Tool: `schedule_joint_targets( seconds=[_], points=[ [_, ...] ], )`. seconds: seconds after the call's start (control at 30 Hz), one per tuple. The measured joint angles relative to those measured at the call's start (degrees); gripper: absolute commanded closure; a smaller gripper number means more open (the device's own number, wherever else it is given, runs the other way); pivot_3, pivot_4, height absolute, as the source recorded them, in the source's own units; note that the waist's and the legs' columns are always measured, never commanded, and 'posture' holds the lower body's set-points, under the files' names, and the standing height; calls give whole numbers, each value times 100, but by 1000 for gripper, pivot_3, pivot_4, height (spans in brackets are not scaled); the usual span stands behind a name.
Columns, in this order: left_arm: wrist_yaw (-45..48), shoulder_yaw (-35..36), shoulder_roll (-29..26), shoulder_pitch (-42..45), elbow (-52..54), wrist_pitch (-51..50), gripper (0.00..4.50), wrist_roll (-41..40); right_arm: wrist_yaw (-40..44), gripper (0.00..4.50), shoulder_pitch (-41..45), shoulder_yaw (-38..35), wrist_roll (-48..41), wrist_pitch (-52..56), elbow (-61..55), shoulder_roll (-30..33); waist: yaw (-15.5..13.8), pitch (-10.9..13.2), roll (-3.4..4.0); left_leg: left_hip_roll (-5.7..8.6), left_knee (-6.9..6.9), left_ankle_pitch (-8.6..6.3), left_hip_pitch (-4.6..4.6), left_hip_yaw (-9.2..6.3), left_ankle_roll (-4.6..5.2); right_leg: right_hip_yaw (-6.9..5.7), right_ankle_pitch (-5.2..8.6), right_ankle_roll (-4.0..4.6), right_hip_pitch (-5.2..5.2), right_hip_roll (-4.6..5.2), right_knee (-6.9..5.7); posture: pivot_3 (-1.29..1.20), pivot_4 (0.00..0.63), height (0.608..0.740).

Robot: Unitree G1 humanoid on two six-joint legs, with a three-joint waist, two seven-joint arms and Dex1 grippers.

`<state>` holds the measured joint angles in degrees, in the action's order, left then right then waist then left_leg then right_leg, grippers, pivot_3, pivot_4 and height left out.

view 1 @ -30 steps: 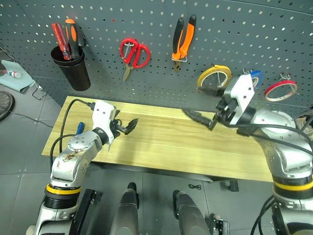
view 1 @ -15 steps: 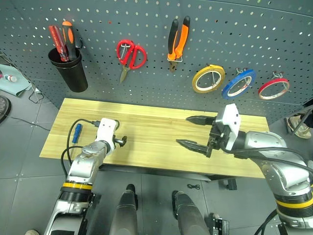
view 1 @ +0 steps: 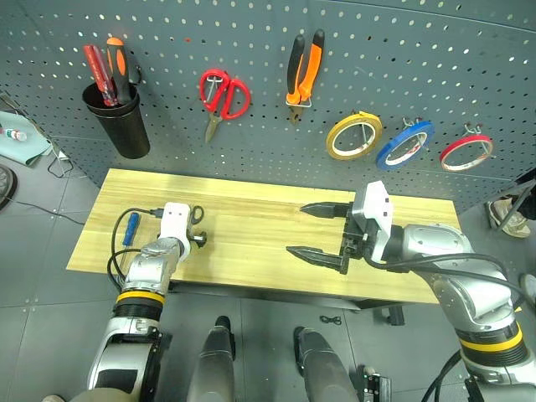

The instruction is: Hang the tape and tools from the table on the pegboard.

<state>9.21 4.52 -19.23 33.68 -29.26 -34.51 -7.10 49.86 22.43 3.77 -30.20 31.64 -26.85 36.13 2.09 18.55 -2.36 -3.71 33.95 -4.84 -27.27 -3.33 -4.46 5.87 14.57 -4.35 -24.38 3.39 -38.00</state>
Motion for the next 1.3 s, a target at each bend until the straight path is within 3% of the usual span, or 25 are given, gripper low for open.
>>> schedule_joint_targets(
  seconds=[0.1,0.33,0.37,0.63,0.9,1.07,1.3],
  points=[
    [-33,118,0,128,-336,84,1137,7,0,0,30,0,0,0,0,3,33,-59,3,0,-1,0,3,0,0,-1,1,0,3,1,1,-27,251,740],
    [12,172,-100,1,-312,55,4247,42,-14,0,97,-2,1,1,8,10,64,-102,1,-2,-2,0,16,1,0,-1,0,1,12,0,-1,-11,250,740],
    [19,194,-102,-30,-267,45,4474,39,-14,0,104,-1,7,1,28,8,54,-104,0,-2,-2,0,16,0,0,-1,0,1,13,0,-1,-6,249,740],
    [-5,218,-102,-368,151,160,4474,77,-53,0,71,-14,78,-13,145,2,45,-105,0,-2,-2,0,14,1,0,-2,0,1,13,1,-1,-3,247,740],
    [934,30,-474,-1641,3122,918,4474,-32,-419,0,-561,-668,-4,-37,-358,68,25,-111,0,-13,-3,1,8,6,-2,-10,-1,5,12,3,2,-2,232,740],
    [1382,-61,-426,-1964,4799,1215,4474,-419,-772,0,-380,-940,-424,120,-726,-5,37,-128,-1,-15,-1,1,8,11,-1,-12,-1,5,14,3,3,-2,221,740],
    [1094,-146,-212,-1494,5284,1436,4474,-247,-1203,0,154,-959,-735,287,-804,-138,36,-245,-5,-14,1,9,8,11,11,-14,4,-3,17,3,6,3,203,740]
  ],
)
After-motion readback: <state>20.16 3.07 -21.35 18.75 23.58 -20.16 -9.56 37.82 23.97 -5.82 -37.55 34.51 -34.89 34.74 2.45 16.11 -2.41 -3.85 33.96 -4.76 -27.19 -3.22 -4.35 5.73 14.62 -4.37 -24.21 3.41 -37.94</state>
